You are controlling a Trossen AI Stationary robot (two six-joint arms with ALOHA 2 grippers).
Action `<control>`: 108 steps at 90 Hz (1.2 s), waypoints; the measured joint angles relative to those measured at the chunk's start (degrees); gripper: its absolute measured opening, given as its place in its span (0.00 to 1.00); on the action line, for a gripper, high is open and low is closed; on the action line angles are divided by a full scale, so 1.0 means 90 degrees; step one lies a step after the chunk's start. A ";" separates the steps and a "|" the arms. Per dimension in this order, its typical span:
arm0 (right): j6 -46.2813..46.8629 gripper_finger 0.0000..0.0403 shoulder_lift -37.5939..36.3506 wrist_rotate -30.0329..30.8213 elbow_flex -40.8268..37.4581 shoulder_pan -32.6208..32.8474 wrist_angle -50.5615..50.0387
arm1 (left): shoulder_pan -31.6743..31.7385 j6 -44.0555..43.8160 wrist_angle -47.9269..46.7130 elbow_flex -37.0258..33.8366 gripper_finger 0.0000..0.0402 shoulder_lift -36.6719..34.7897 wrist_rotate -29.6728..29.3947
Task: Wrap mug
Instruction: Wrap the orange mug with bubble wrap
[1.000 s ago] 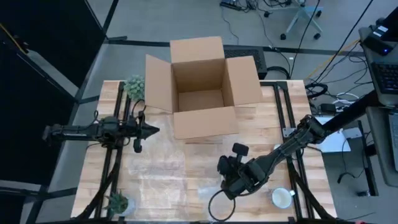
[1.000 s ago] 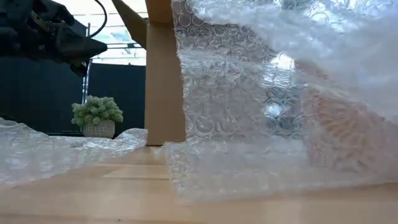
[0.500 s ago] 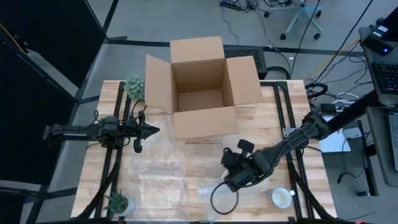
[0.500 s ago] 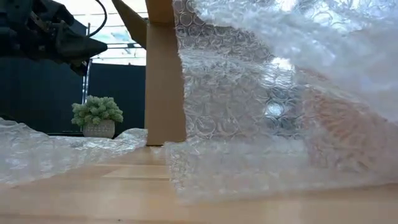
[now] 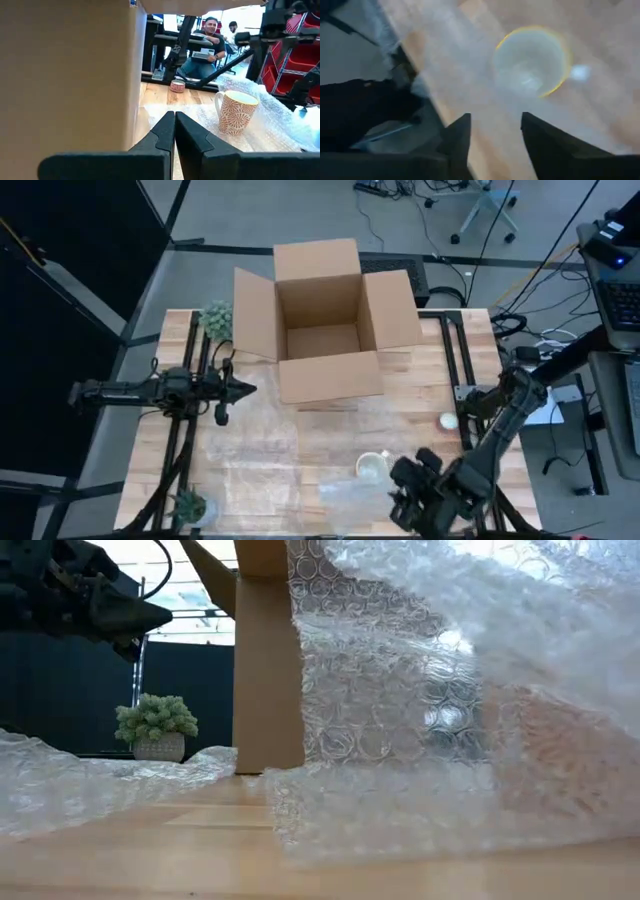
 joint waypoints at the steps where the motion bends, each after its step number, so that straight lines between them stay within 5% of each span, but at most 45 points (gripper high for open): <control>1: 0.0041 0.46 0.0010 0.0000 0.0000 0.0031 0.0047 | 0.0000 0.0000 0.0000 0.0000 0.00 0.0000 0.0000; 31: 0.0711 0.55 0.0758 0.0007 0.0000 0.0394 0.0924 | 0.0000 0.0000 0.0002 0.0000 0.00 0.0000 0.0000; 108: -0.0188 0.56 0.2505 -0.0023 -0.0007 -0.0231 0.1690 | 0.0000 0.0176 0.0198 0.0000 0.00 0.0000 -0.0080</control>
